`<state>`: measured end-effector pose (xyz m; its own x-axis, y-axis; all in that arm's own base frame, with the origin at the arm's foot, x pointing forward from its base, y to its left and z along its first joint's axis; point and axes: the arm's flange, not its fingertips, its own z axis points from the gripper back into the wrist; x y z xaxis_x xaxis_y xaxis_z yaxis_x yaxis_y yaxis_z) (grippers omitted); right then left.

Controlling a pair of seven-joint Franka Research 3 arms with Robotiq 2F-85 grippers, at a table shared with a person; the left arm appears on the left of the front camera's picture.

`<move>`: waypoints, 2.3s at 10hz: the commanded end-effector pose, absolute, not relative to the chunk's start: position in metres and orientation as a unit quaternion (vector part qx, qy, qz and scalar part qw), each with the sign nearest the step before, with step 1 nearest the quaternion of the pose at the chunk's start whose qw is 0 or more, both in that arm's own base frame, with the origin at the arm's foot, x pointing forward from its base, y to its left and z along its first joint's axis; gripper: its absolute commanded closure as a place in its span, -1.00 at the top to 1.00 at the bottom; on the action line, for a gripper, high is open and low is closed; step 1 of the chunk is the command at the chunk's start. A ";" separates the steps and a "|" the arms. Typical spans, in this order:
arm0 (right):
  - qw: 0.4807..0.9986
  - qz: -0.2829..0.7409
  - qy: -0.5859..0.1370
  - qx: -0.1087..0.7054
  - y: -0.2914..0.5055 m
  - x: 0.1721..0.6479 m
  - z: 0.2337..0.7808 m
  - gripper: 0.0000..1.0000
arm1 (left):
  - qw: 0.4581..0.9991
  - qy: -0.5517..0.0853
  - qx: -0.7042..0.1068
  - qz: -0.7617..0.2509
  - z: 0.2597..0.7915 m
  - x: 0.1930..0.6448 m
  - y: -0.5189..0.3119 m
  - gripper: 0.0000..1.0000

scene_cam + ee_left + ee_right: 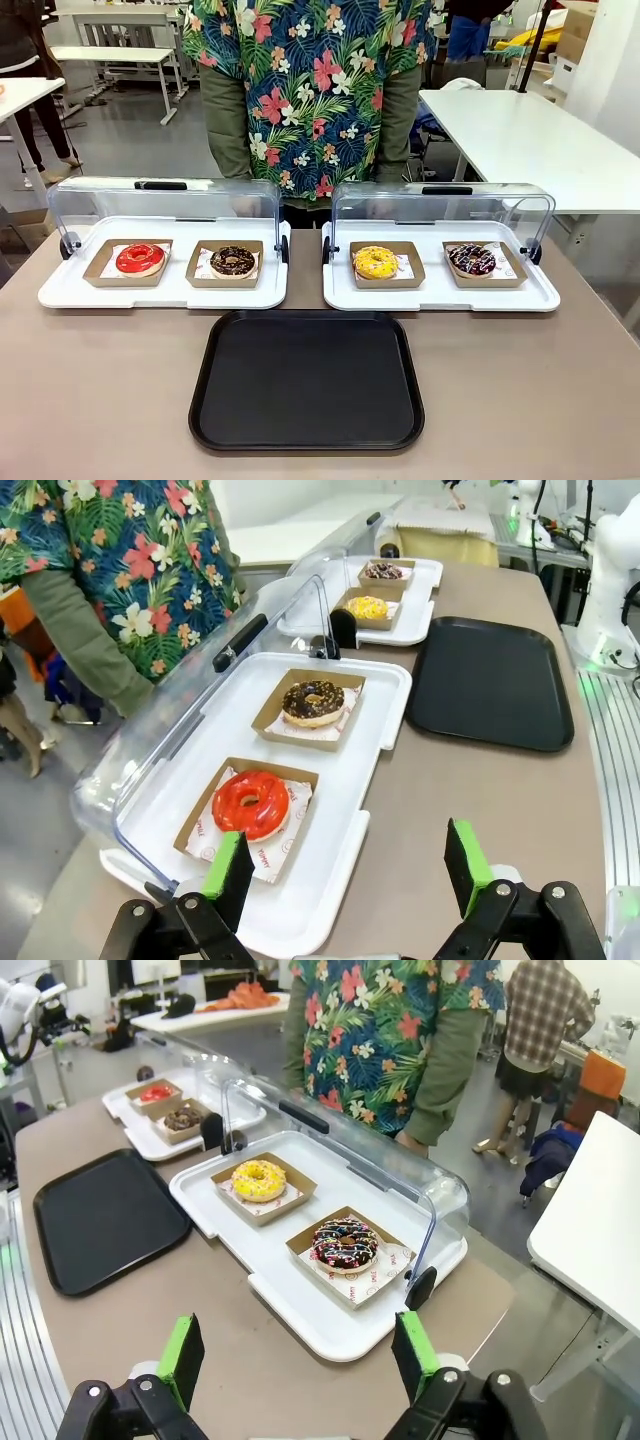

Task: Move the second donut from the left to the tray.
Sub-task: Pick up the Paper togo box containing the Donut indicated by the person and place it on the Handle tray.

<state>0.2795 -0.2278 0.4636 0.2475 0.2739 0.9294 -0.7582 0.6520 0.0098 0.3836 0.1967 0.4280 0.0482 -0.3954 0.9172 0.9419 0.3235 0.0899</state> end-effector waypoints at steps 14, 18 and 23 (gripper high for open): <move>0.743 0.351 -0.521 0.231 -0.230 0.281 0.466 1.00 | 0.670 -0.463 -0.289 -0.504 0.431 0.382 0.197 1.00; 0.743 0.351 -0.521 0.231 -0.230 0.281 0.466 1.00 | 0.670 -0.463 -0.289 -0.504 0.431 0.382 0.197 1.00; 0.743 0.351 -0.521 0.231 -0.230 0.281 0.466 1.00 | 0.670 -0.463 -0.289 -0.504 0.431 0.382 0.197 1.00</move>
<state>0.2770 -0.2281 0.4650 0.2485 0.2814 0.9268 -0.7598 0.6501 0.0063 0.3833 0.1971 0.4281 0.0510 -0.3999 0.9151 0.9420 0.3237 0.0889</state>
